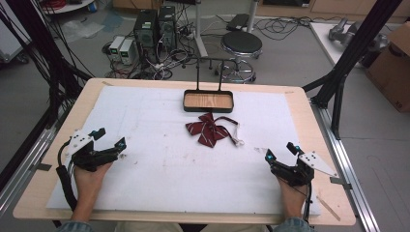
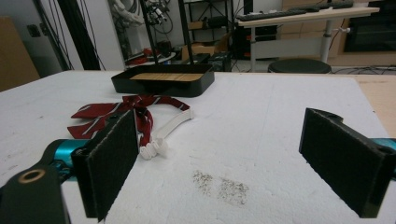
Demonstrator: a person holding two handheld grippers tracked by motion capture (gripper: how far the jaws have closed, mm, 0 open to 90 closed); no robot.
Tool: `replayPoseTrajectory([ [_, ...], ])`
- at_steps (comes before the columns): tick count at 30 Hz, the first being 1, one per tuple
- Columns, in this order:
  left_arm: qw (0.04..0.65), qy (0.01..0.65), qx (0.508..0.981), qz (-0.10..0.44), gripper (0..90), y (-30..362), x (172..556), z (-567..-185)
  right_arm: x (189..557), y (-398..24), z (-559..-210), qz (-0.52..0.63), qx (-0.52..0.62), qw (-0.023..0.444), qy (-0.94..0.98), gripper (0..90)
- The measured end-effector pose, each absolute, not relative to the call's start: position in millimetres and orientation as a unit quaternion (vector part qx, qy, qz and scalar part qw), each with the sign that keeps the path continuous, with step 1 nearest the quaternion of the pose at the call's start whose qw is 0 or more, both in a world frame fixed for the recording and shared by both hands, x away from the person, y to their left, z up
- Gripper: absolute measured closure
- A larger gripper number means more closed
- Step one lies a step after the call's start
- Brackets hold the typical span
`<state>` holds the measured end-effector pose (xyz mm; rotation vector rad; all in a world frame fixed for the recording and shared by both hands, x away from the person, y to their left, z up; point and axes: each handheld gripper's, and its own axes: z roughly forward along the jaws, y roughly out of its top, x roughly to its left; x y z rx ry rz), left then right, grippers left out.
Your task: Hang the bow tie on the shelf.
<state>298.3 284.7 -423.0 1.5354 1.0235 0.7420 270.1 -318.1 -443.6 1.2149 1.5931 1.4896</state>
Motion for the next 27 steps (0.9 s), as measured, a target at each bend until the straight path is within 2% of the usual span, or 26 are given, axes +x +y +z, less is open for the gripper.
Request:
replayPoseTrajectory([
  [16,0.540,0.433,0.648,0.318,14.7,284.7,297.1,-422.7,270.4,-316.3,-442.2,0.560,0.463,0.324,0.606,11.2],
  [27,0.551,0.430,0.640,0.319,17.5,285.2,297.5,-422.1,293.8,-295.0,-422.7,0.546,0.445,0.323,0.632,11.2],
])
